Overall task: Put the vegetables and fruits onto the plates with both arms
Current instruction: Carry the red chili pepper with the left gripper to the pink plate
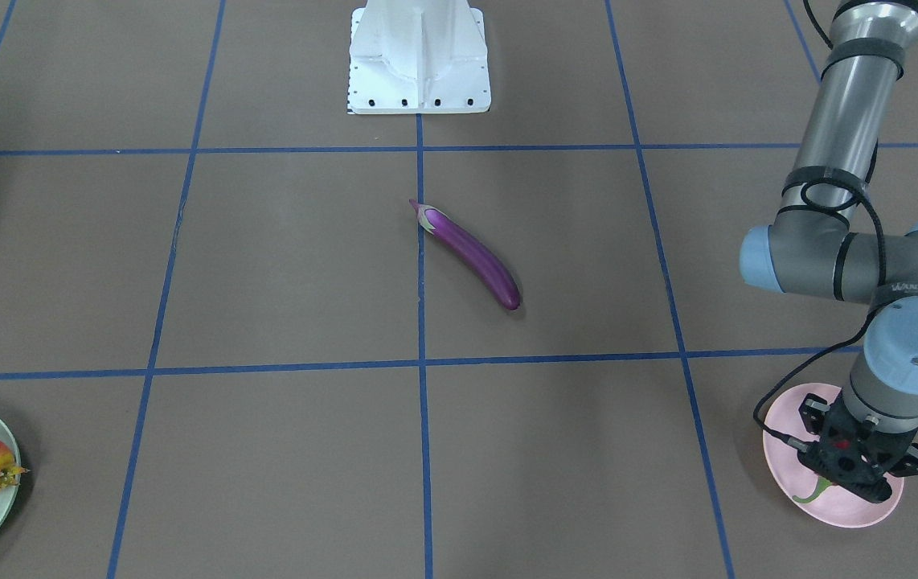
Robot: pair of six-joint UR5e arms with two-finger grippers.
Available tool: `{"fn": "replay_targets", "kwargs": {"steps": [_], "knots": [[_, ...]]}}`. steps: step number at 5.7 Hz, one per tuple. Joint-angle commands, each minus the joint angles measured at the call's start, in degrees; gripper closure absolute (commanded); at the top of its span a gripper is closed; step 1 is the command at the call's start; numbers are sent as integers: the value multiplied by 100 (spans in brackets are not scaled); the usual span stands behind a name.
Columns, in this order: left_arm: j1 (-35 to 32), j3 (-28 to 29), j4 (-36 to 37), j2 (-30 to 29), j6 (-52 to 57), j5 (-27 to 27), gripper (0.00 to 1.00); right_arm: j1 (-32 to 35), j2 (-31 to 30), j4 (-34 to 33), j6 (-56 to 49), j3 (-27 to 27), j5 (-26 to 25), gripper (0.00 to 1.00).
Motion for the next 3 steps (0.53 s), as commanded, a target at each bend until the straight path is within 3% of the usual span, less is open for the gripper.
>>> {"fn": "replay_targets", "kwargs": {"steps": [1,2,3], "knots": [[-38,-111,-175,23,-353,-141,0,0,-23,0,0,51,0,0],[-47,-330,-115,6,-1236,-1108,0,0,-23,-26,0,87,0,0],[-29,-723,-123,-3,-2619,-1579,0,9,-23,-26,0,87,0,0]]}}
